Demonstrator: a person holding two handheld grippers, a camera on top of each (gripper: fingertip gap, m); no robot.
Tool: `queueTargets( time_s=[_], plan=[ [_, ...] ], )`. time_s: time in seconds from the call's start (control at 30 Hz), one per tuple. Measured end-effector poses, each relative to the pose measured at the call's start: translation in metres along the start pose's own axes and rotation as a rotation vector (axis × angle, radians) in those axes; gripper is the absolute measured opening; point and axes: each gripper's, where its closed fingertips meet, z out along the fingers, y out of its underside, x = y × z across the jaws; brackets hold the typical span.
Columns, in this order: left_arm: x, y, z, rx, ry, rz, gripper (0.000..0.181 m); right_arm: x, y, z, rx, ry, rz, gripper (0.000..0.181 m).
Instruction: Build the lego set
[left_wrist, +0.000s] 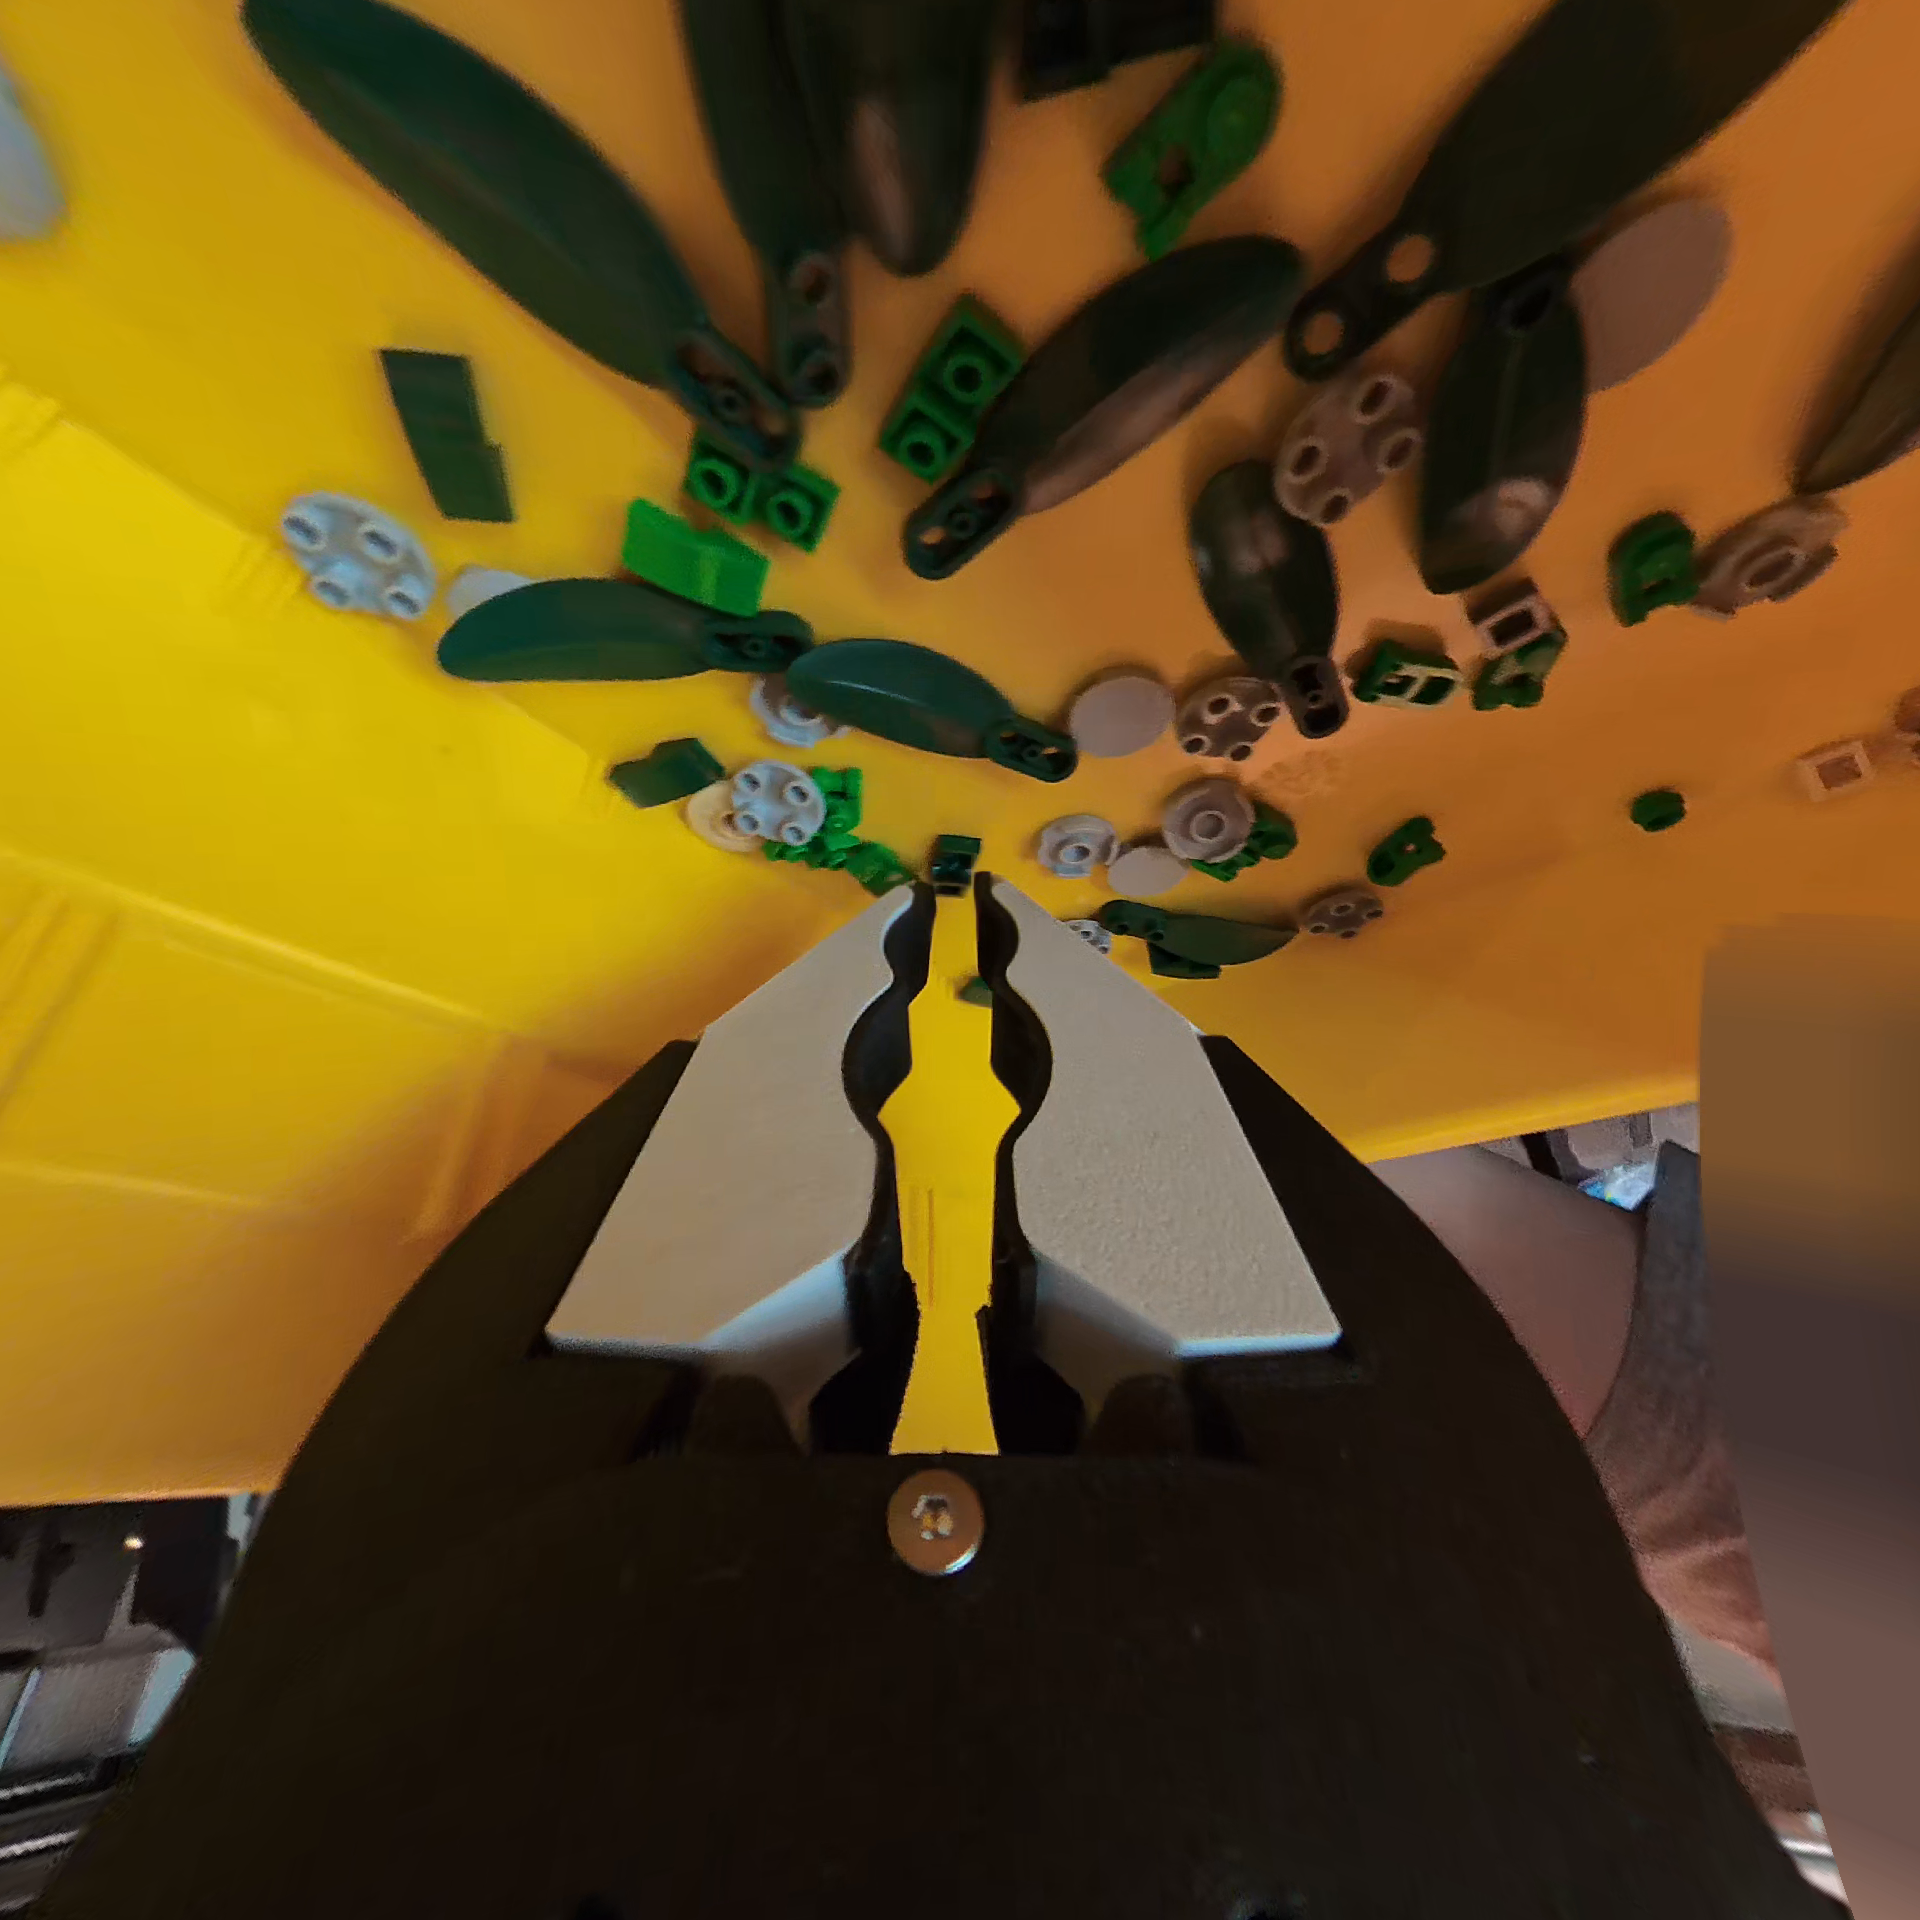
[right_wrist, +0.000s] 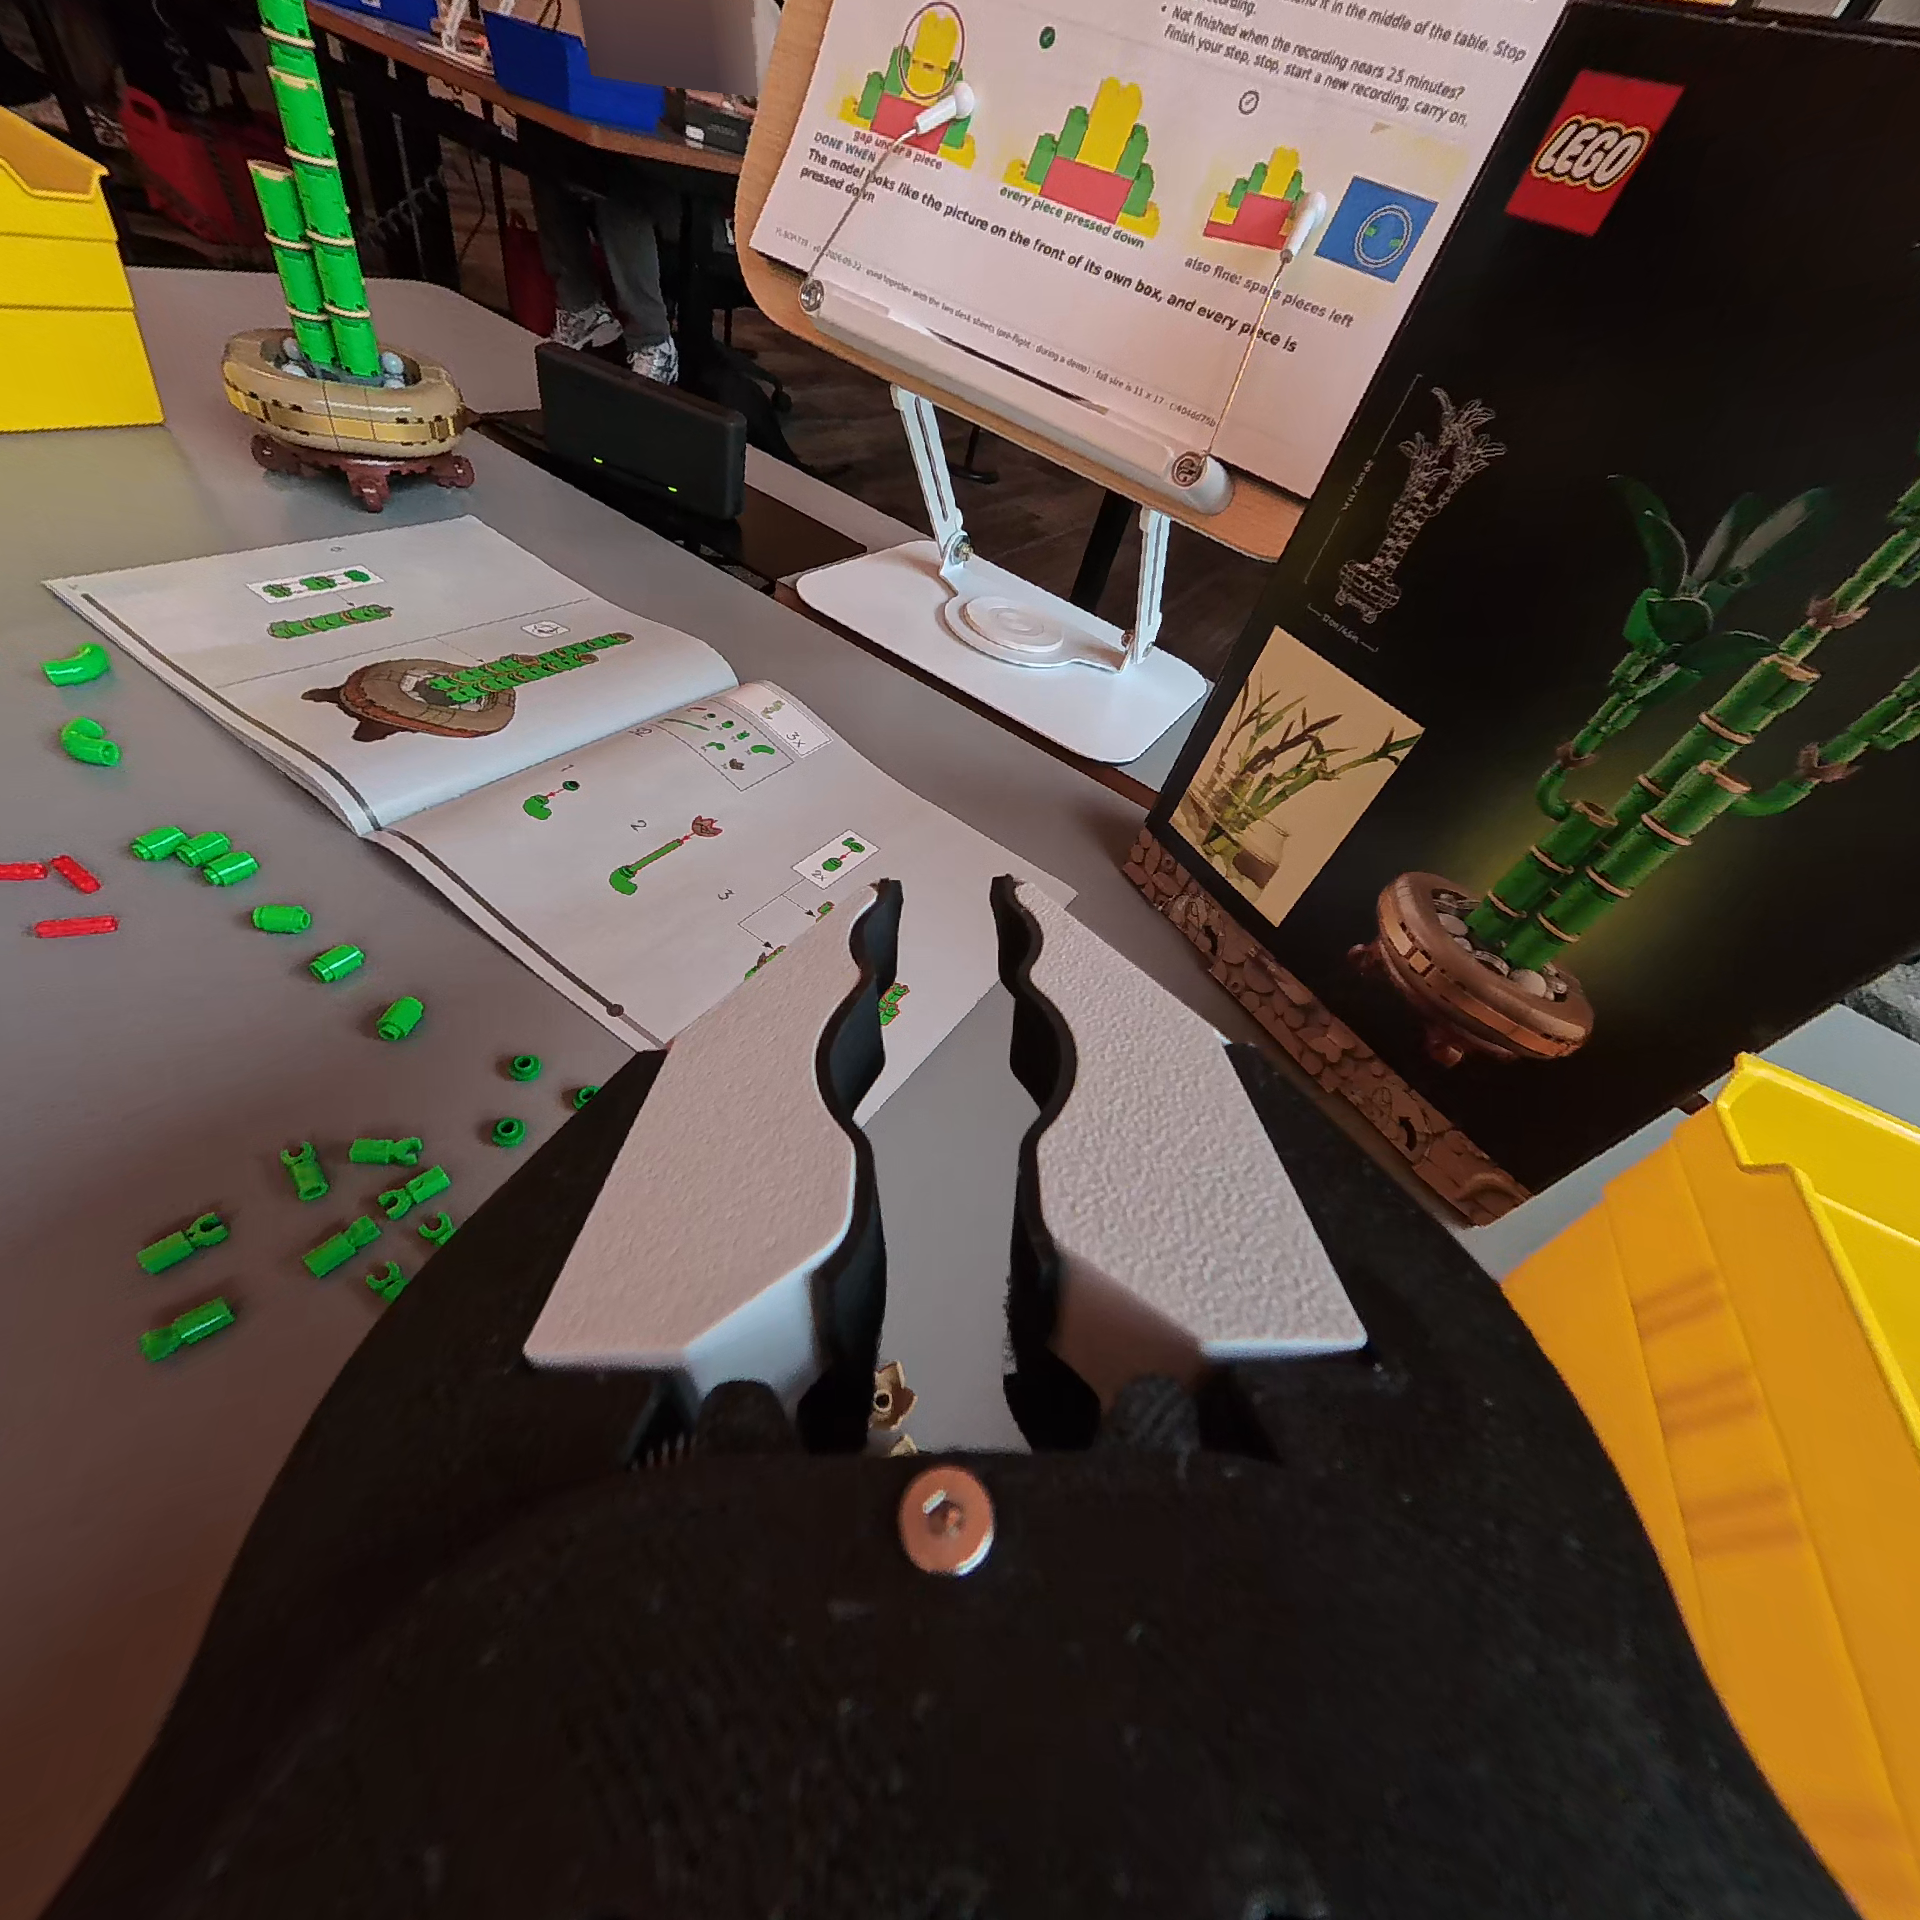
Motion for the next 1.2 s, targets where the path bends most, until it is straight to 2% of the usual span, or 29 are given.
queueTargets(
  time_s=[0.13, 0.23, 0.37, 0.57, 0.7, 0.9, 1.07, 1.2],
  plan=[
    [0.003, -0.006, -0.006, 0.043, -0.036, 0.061, 0.003, 0.0, 0.0, 0.0, 0.001, -0.001, 0.0, 0.017],
    [-0.009, -0.007, -0.01, 0.064, -0.073, 0.007, 0.006, -0.001, 0.001, 0.001, -0.004, -0.003, 0.0, 0.017],
    [-0.017, -0.002, -0.002, 0.009, -0.068, -0.044, 0.012, -0.002, 0.001, 0.002, -0.006, -0.006, -0.003, 0.017],
    [-0.013, -0.003, 0.001, -0.006, -0.062, -0.015, 0.01, -0.002, 0.003, 0.003, -0.015, -0.014, 0.0, 0.017],
    [-0.004, 0.01, 0.005, -0.057, -0.026, 0.003, 0.007, -0.004, 0.004, 0.004, -0.021, -0.019, -0.002, 0.017],
    [-0.018, 0.0, -0.014, 0.083, -0.081, -0.06, 0.013, -0.005, 0.006, 0.005, -0.029, -0.024, -0.005, 0.017],
    [-0.011, -0.009, -0.013, 0.079, -0.096, 0.027, 0.019, -0.006, 0.006, 0.005, -0.032, -0.025, -0.011, 0.017],
    [-0.003, -0.037, -0.028, 0.205, -0.102, 0.1, 0.019, -0.006, 0.007, 0.005, -0.035, -0.028, -0.008, 0.017]
  ],
)
